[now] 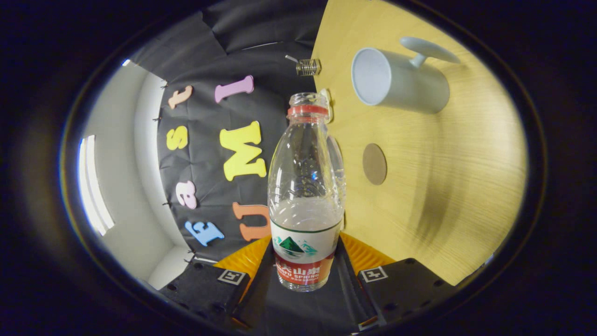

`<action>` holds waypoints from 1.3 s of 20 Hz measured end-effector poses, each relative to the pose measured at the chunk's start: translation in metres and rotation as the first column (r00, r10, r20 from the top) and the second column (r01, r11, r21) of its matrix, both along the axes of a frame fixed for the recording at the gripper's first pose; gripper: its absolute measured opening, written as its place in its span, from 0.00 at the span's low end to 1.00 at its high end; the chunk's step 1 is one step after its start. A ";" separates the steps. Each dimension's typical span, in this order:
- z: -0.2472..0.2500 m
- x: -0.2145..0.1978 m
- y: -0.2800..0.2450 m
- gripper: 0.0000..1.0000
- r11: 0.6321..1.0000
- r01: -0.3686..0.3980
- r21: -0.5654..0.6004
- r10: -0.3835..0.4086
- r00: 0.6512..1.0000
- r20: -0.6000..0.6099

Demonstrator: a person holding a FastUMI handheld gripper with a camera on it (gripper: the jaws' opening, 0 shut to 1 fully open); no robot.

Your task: Take the bottle from table, then pour the juice into the cup, finally place the bottle on the coaster

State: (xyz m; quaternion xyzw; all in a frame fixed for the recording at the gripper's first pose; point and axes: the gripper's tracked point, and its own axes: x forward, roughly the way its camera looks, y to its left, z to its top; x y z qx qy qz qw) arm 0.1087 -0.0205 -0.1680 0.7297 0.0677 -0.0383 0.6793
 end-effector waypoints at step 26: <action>0.029 0.011 -0.011 0.75 0.996 0.025 0.086 -0.025 1.000 0.000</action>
